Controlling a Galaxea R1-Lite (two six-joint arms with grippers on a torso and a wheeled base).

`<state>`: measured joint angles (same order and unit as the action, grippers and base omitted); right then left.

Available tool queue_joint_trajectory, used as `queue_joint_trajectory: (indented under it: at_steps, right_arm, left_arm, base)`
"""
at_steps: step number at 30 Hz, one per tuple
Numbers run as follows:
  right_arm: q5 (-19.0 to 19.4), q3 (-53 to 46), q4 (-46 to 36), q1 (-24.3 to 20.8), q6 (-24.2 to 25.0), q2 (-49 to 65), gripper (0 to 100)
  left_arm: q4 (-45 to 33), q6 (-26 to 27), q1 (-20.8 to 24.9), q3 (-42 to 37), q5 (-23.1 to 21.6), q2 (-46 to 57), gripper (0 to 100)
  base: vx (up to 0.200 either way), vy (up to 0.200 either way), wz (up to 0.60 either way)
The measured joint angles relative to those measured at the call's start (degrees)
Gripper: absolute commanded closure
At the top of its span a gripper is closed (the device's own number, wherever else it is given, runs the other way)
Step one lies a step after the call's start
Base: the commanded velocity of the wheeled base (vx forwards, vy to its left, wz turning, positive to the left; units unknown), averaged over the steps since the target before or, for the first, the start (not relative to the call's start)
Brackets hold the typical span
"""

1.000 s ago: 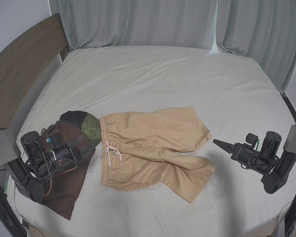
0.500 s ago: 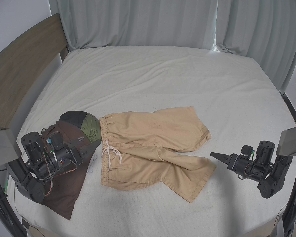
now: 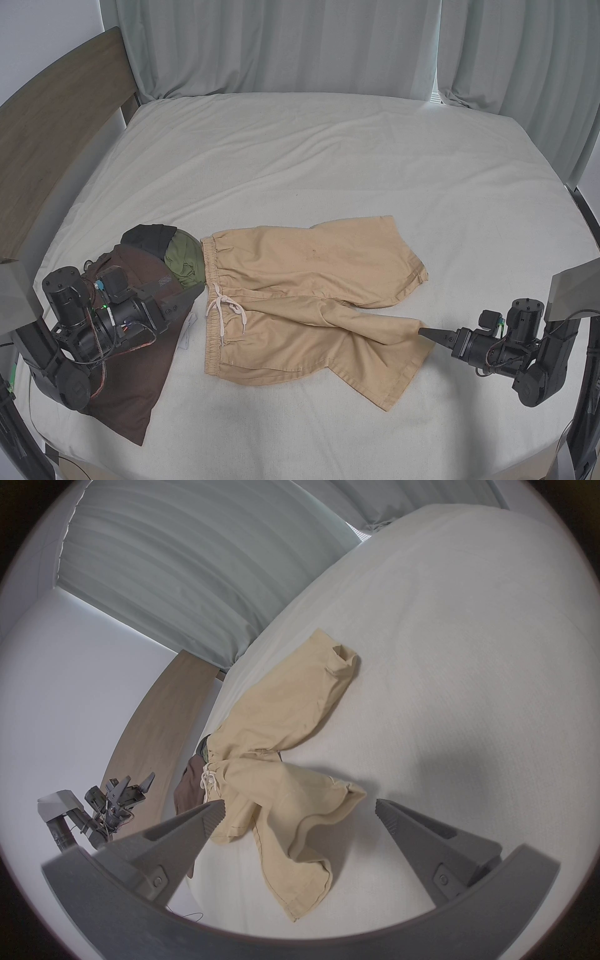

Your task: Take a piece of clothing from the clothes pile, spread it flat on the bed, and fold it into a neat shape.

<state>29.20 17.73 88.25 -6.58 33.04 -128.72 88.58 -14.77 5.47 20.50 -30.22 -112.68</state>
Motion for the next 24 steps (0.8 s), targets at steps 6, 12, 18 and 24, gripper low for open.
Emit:
queue_joint_trajectory:
  at_steps: [6,12,18,24]
  right_arm:
    - [0.0,-0.3,0.0,-1.2,0.4,-0.5,0]
    - [0.2,-1.1,0.0,-2.9,0.6,-0.5,0]
    - [0.3,-0.7,0.1,-3.8,0.7,-0.1,0]
    - [0.3,1.5,0.2,-3.2,0.8,0.8,0]
  left_arm:
    - [0.0,0.0,0.0,0.0,0.0,0.0,0]
    - [0.0,0.1,0.2,0.0,0.1,0.0,0]
    - [0.0,0.2,0.5,0.0,0.1,0.1,0]
    - [0.0,0.2,0.6,-0.1,0.1,0.1,0]
  base:
    - [0.0,0.0,0.0]
    - [0.0,0.0,0.0]
    - [0.0,0.0,0.0]
    - [0.0,0.0,0.0]
